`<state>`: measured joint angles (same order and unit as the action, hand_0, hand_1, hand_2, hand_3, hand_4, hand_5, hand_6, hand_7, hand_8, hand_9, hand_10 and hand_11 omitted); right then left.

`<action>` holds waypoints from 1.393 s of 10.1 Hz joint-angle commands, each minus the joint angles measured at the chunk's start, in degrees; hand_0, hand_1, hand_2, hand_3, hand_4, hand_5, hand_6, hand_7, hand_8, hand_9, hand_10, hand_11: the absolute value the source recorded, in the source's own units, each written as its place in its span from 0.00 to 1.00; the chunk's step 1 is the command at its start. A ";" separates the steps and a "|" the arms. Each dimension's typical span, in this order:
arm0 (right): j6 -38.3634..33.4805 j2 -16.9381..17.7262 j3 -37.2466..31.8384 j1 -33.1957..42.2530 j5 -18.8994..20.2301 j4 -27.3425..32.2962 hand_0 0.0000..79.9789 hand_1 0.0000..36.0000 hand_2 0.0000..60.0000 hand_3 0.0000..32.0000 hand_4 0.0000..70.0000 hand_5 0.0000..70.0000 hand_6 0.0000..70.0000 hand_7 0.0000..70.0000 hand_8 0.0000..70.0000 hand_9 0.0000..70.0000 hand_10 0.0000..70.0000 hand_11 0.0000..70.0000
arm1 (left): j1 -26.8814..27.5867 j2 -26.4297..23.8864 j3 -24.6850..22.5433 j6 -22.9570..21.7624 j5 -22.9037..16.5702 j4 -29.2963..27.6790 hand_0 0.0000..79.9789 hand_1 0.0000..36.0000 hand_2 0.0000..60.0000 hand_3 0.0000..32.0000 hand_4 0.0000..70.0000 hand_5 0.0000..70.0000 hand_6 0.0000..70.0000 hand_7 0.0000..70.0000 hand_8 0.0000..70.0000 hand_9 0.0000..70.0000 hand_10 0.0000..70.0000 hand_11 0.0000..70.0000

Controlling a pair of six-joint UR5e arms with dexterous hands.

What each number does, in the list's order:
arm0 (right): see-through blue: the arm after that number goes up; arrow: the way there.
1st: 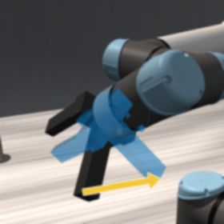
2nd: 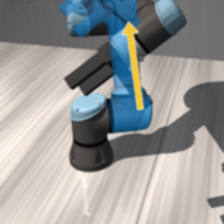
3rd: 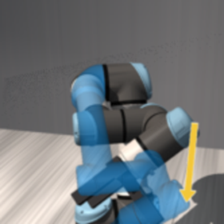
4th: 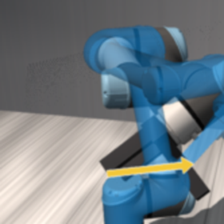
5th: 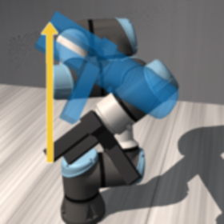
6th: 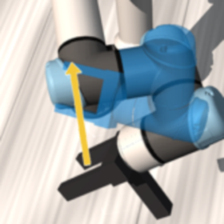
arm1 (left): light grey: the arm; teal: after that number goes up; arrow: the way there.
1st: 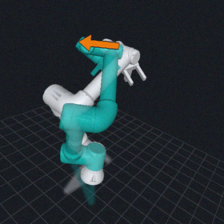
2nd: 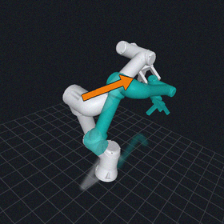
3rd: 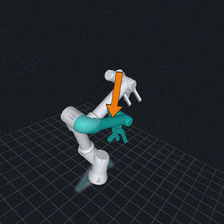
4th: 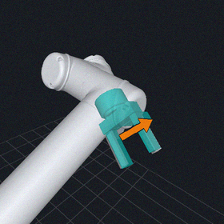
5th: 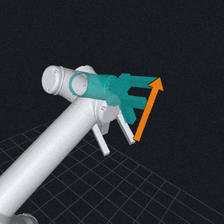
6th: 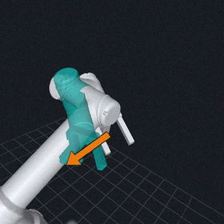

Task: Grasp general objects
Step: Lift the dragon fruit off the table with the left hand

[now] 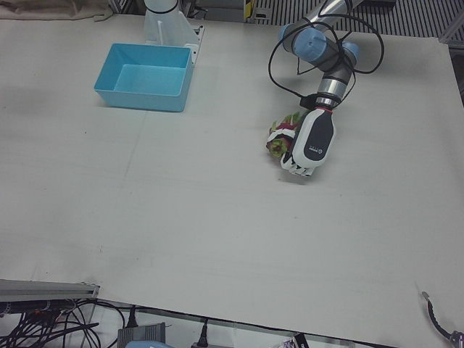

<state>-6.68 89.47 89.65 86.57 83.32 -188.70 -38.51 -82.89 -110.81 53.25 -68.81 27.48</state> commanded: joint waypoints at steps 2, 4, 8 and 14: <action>0.00 0.00 0.00 0.00 0.00 0.00 0.00 0.00 0.00 0.00 0.00 0.00 0.00 0.00 0.00 0.00 0.00 0.00 | -0.69 -0.42 -6.59 -0.42 -0.09 7.21 0.48 0.48 1.00 0.00 0.89 1.00 1.00 0.78 0.85 0.79 1.00 1.00; 0.00 0.00 0.00 0.00 0.00 0.00 0.00 0.00 0.00 0.00 0.00 0.00 0.00 0.00 0.00 0.00 0.00 0.00 | -2.43 -0.78 -8.53 -1.21 -0.88 11.25 0.43 0.50 1.00 0.00 0.92 1.00 1.00 0.75 0.84 0.78 1.00 1.00; 0.00 0.00 0.00 0.00 0.00 0.00 0.00 0.00 0.00 0.00 0.00 0.00 0.00 0.00 0.00 0.00 0.00 0.00 | -12.17 -12.26 -15.48 -1.39 -12.10 25.22 0.33 0.51 1.00 0.00 0.92 1.00 1.00 0.67 0.82 0.73 1.00 1.00; 0.00 0.00 0.00 0.00 0.00 0.00 0.00 0.00 0.00 0.00 0.00 0.00 0.00 0.00 0.00 0.00 0.00 0.00 | -11.50 -26.94 -21.54 -1.48 -19.69 37.61 0.47 0.49 1.00 0.00 0.93 1.00 1.00 0.72 0.82 0.74 1.00 1.00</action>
<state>-6.68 89.47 89.65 86.57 83.32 -188.70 -50.54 -103.58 -129.78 51.83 -85.81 59.47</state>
